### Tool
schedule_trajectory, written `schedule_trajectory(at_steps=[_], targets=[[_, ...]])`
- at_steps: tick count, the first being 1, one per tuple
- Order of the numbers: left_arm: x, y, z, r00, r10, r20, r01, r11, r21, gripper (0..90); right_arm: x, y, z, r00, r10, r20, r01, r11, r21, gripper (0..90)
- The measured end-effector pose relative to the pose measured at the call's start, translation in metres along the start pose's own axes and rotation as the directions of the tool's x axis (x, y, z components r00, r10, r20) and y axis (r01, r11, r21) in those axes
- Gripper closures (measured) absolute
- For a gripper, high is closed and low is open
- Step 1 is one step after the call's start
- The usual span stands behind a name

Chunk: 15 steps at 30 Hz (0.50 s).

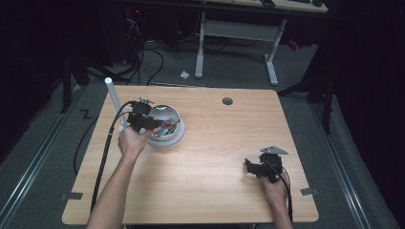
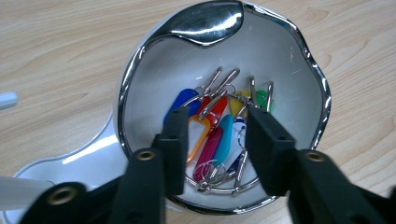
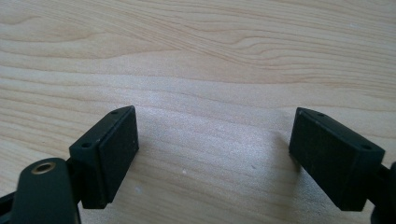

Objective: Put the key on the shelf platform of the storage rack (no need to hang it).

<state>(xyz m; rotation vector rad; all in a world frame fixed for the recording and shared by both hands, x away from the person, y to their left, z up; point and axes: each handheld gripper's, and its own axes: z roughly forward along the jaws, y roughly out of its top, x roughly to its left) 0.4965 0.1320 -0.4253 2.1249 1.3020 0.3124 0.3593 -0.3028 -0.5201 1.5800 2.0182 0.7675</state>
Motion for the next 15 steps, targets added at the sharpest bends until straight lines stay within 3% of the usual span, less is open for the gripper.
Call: schedule_trajectory(at_steps=[7,8,15], targets=[[0.000,-0.003,-0.019,0.9999,0.014,0.003,-0.013,0.9991,-0.039,40.4,0.000,0.000,0.000,1.0000,0.000,0.000,0.000,1.000,0.000,15.8],[0.003,-0.007,-0.025,0.9998,-0.013,0.017,0.014,0.9980,-0.062,39.8,0.000,0.000,0.000,1.0000,0.000,0.000,0.000,1.000,0.000,15.8],[0.011,-0.021,-0.039,0.9988,-0.047,0.011,0.048,0.9951,-0.086,38.0,0.000,0.000,0.000,1.0000,0.000,0.000,0.000,1.000,0.000,15.8]])
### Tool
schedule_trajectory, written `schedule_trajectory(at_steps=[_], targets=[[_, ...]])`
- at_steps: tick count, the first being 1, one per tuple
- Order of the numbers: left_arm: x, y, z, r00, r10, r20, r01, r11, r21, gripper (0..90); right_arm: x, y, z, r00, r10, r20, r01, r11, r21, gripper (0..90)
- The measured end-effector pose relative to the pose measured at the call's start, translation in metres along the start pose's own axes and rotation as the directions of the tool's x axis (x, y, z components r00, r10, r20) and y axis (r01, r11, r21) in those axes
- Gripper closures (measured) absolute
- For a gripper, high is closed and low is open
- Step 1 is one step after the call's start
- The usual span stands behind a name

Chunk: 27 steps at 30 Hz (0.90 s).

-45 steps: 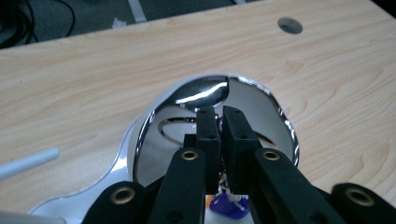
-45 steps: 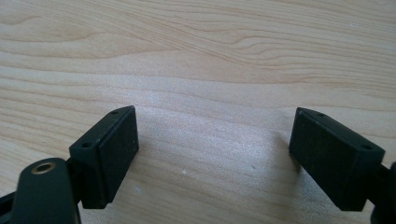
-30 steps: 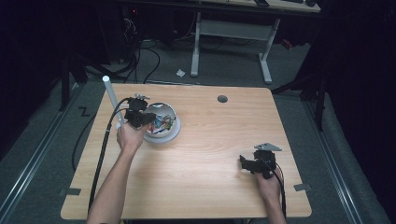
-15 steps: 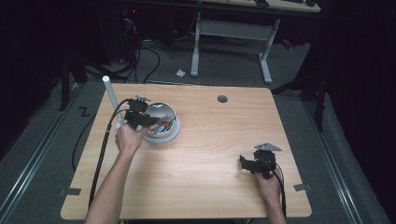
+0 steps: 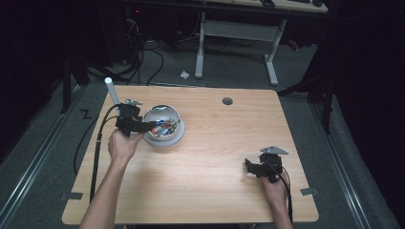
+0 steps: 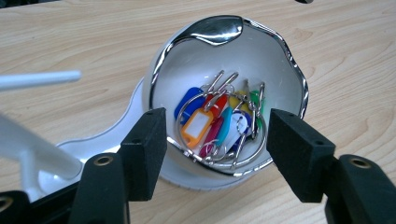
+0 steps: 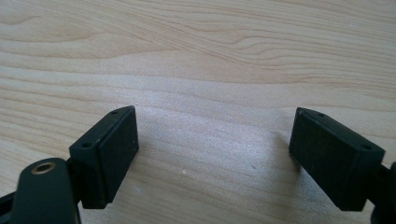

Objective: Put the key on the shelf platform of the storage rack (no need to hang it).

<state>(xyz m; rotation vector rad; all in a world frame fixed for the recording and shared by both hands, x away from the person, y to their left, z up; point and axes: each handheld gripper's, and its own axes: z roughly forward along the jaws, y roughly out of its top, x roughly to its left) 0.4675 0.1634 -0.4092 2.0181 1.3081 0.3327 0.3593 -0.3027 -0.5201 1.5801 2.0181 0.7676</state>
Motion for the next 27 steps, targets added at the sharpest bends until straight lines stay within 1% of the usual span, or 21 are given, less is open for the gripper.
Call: schedule_trajectory(at_steps=[1,2,3,4,5,6,8,12,14,15,18,21,23,27], targets=[[0.002,-0.003,-0.005,1.0000,-0.004,-0.005,0.004,1.0000,-0.008,37.7,0.000,0.000,0.000,1.0000,0.000,0.000,0.000,1.000,0.000,15.9],[0.002,-0.003,-0.005,1.0000,-0.004,-0.005,0.004,1.0000,-0.008,37.4,0.000,0.000,0.000,1.0000,0.000,0.000,0.000,1.000,0.000,15.9],[0.004,-0.005,-0.011,0.9999,-0.014,-0.005,0.014,0.9996,-0.023,37.4,0.000,0.000,0.000,1.0000,0.000,0.000,0.000,1.000,0.000,15.8],[0.004,-0.005,-0.011,0.9999,-0.014,-0.005,0.014,0.9996,-0.023,37.3,0.000,0.000,0.000,1.0000,0.000,0.000,0.000,1.000,0.000,15.8],[0.006,-0.008,-0.016,0.9997,-0.025,-0.006,0.025,0.9989,-0.039,36.7,0.000,0.000,0.000,1.0000,0.000,0.000,0.000,1.000,0.000,15.9],[0.006,-0.008,-0.016,0.9997,-0.025,-0.006,0.025,0.9989,-0.039,36.5,0.000,0.000,0.000,1.0000,0.000,0.000,0.000,1.000,0.000,15.9],[0.008,-0.011,-0.021,0.9992,-0.040,-0.002,0.040,0.9974,-0.059,35.8,0.000,0.000,0.000,1.0000,0.000,0.000,0.000,1.000,0.000,15.8],[0.012,-0.017,-0.028,0.9984,-0.057,0.000,0.057,0.9961,-0.068,34.6,0.000,0.000,0.000,1.0000,0.000,0.000,0.000,1.000,0.000,15.9],[0.014,-0.022,-0.034,0.9978,-0.067,0.003,0.067,0.9943,-0.083,34.1,0.000,0.000,0.000,1.0000,0.000,0.000,0.000,1.000,0.000,15.8],[0.014,-0.022,-0.034,0.9978,-0.067,0.003,0.067,0.9943,-0.083,33.9,0.000,0.000,0.000,1.0000,0.000,0.000,0.000,1.000,0.000,15.8],[0.016,-0.028,-0.041,0.9968,-0.080,0.004,0.080,0.9913,-0.104,33.7,0.000,0.000,0.000,1.0000,0.000,0.000,0.000,1.000,0.000,15.9],[0.018,-0.031,-0.045,0.9961,-0.088,0.004,0.088,0.9900,-0.111,33.5,0.000,0.000,0.000,1.0000,0.000,0.000,0.000,1.000,0.000,15.8],[0.018,-0.033,-0.047,0.9961,-0.089,0.003,0.088,0.9897,-0.113,33.3,0.000,0.000,0.000,1.0000,0.000,0.000,0.000,1.000,0.000,15.9],[0.019,-0.037,-0.053,0.9954,-0.096,0.003,0.095,0.9866,-0.133,33.1,0.000,0.000,0.000,1.0000,0.000,0.000,0.000,1.000,0.000,15.8]])
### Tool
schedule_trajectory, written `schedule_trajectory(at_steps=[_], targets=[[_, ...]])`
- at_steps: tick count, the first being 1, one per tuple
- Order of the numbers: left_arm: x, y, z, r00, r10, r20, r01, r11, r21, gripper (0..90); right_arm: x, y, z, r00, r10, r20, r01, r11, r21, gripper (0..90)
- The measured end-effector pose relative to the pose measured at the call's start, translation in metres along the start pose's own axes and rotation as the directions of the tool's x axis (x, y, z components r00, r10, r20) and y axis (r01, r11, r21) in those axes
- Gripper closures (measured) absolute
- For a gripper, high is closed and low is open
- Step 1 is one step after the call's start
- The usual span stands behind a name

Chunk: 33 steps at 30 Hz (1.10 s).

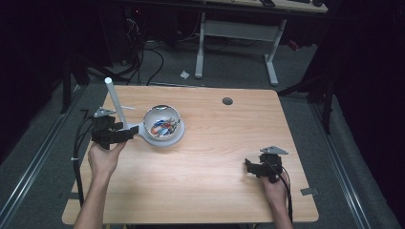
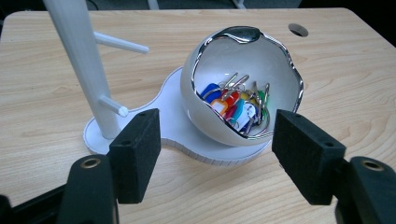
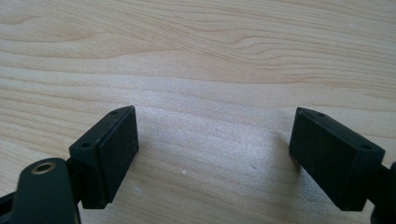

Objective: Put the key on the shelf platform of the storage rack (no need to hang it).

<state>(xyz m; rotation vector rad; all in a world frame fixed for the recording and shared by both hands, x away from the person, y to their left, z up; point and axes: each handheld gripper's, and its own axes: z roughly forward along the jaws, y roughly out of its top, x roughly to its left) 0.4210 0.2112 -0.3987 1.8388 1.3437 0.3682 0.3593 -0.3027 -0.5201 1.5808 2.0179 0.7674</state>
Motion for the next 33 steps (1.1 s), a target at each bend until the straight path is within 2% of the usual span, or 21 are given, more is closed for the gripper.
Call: schedule_trajectory(at_steps=[13,33], targets=[[0.000,-0.013,-0.012,0.9996,-0.023,0.018,0.023,0.9994,-0.025,33.6,0.000,0.000,0.000,1.0000,0.000,0.000,0.000,1.000,0.000,15.9],[-0.006,-0.031,-0.017,0.9984,-0.038,0.043,0.039,0.9986,-0.035,33.3,0.000,0.000,0.000,1.0000,0.000,0.000,0.000,1.000,0.000,15.9]])
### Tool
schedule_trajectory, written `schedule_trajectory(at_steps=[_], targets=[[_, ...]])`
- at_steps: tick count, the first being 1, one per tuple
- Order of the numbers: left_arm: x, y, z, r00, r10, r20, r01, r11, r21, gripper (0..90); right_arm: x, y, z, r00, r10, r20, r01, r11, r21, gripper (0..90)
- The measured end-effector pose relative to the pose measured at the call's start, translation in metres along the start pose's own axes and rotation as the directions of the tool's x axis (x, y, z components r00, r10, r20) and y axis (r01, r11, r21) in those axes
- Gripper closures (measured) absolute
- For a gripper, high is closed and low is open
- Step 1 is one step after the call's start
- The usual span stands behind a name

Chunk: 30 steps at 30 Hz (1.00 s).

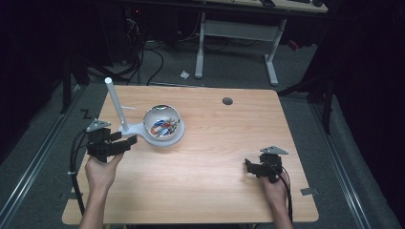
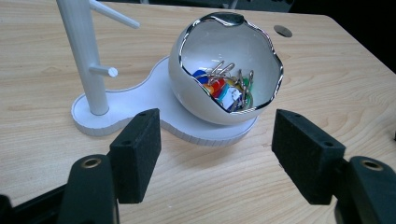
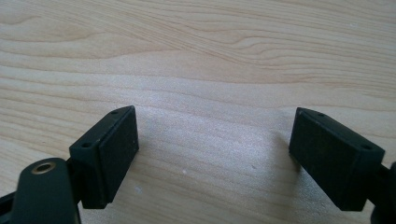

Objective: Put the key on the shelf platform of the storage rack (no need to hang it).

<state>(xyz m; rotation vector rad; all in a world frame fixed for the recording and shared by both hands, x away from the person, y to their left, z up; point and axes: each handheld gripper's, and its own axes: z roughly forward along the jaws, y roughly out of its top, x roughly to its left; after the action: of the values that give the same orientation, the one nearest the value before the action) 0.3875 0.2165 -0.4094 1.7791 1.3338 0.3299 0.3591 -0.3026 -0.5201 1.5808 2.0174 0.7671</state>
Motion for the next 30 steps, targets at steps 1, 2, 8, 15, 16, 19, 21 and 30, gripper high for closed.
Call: schedule_trajectory(at_steps=[1,2,8,15,16,19,21,30], targets=[[0.000,-0.001,0.000,1.0000,0.000,0.002,0.000,1.0000,0.001,33.3,0.000,0.000,0.000,1.0000,0.000,0.000,0.000,1.000,0.000,15.9],[0.000,-0.001,0.000,1.0000,0.000,0.002,0.000,1.0000,0.001,33.3,0.000,0.000,0.000,1.0000,0.000,0.000,0.000,1.000,0.000,15.9],[-0.001,-0.004,0.001,1.0000,-0.001,0.004,0.001,1.0000,0.000,33.2,0.000,0.000,0.000,1.0000,0.000,0.000,0.000,1.000,0.000,15.9],[-0.002,-0.010,0.003,0.9999,-0.009,0.011,0.009,1.0000,0.005,33.1,0.000,0.000,0.000,1.0000,0.000,-0.001,0.000,1.000,0.000,15.9],[-0.002,-0.010,0.003,0.9999,-0.009,0.011,0.009,1.0000,0.005,33.1,0.000,0.000,0.000,1.0000,0.000,-0.001,0.000,1.000,0.000,15.9],[-0.004,-0.013,0.004,0.9999,-0.008,0.014,0.008,1.0000,0.005,33.1,0.000,0.000,0.000,1.0000,0.000,0.000,0.000,1.000,0.000,15.9],[-0.004,-0.014,0.005,0.9998,-0.008,0.016,0.008,0.9999,0.006,33.1,0.000,0.000,0.000,1.0000,0.001,0.000,-0.001,1.000,0.000,15.9],[-0.005,-0.022,0.010,0.9995,-0.018,0.025,0.018,0.9997,0.016,33.0,0.000,0.000,0.000,1.0000,0.000,0.000,0.000,1.000,-0.001,15.9]])
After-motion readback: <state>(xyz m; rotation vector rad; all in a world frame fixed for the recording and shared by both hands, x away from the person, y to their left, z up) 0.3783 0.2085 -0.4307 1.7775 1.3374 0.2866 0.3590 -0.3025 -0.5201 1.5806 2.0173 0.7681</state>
